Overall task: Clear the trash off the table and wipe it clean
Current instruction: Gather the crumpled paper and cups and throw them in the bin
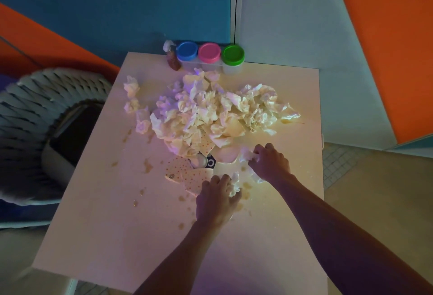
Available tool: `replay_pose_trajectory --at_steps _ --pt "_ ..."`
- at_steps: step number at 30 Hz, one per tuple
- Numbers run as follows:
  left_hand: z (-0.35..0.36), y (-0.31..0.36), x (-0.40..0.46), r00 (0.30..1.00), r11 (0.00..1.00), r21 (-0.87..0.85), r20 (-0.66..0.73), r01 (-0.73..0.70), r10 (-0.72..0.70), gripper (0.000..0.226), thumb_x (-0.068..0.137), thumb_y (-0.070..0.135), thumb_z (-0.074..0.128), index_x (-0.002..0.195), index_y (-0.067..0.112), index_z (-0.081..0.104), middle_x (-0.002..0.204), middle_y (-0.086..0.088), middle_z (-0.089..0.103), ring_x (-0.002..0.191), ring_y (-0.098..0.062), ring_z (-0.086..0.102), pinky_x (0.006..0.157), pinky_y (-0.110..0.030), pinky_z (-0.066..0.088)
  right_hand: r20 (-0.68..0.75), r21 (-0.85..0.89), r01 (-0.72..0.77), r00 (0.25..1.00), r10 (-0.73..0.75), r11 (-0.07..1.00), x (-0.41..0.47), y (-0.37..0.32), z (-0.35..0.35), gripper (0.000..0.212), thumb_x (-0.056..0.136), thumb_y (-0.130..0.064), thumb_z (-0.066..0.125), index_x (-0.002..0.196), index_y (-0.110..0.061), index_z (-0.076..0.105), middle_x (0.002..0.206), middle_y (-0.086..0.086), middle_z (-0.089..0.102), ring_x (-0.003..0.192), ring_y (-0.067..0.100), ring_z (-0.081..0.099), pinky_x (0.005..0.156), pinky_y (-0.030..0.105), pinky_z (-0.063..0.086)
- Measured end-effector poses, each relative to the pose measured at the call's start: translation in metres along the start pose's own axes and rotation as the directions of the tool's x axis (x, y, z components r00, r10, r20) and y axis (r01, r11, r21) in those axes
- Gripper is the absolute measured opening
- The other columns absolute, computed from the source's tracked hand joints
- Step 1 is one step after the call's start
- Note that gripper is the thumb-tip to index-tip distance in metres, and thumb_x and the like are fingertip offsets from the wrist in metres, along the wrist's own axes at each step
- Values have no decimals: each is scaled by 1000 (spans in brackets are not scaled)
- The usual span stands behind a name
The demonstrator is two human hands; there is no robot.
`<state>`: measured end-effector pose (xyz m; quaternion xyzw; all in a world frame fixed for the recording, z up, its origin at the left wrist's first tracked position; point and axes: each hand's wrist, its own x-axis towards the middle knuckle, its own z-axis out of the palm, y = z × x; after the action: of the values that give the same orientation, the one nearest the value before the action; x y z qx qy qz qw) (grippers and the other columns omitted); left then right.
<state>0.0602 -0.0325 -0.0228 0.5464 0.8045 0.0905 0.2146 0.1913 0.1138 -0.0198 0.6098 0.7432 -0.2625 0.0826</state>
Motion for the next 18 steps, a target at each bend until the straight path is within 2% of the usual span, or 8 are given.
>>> replay_pose_trajectory --at_steps 3,6,8,12,15,18 --pt "-5 -4 0 999 998 -63 -33 17 -19 41 88 66 55 106 29 58 101 4 60 96 -23 56 69 -39 56 -49 113 -59 997 65 992 -11 9 -2 34 86 -47 62 111 -24 62 111 5 56 99 37 62 81 39 49" --pt "-11 -8 -1 994 993 -115 -102 -42 30 32 88 55 60 101 26 60 97 3 59 92 -25 58 66 -39 56 -111 210 -111 984 137 971 -28 17 -3 26 83 -43 62 97 -22 63 102 6 59 94 37 61 73 35 43" --pt "-13 -10 1 986 979 -170 -147 -108 83 27 84 46 63 98 23 63 96 1 57 85 -25 59 62 -34 54 -134 267 -141 974 182 953 -40 23 0 24 82 -40 60 95 -21 64 99 7 61 92 37 60 71 35 40" --pt "-16 -11 1 967 935 -290 -205 -206 150 19 77 33 71 89 20 62 102 5 50 66 -11 56 56 -29 53 -147 345 -193 956 256 919 -67 27 10 18 83 -37 61 87 -19 61 97 10 65 91 37 61 70 35 39" --pt "-16 -11 -2 959 910 -324 -202 -258 199 23 78 30 73 94 20 61 112 7 54 68 -12 62 58 -32 57 -152 414 -227 938 313 881 -84 21 15 16 82 -34 65 92 -23 61 100 8 67 94 36 62 71 34 39" --pt "-18 -9 -8 956 895 -344 -174 -284 236 26 77 38 62 97 22 63 101 7 58 68 -12 59 61 -37 55 -127 478 -253 928 351 841 -98 14 18 28 81 -29 67 108 -30 63 108 4 66 101 33 63 75 33 42"
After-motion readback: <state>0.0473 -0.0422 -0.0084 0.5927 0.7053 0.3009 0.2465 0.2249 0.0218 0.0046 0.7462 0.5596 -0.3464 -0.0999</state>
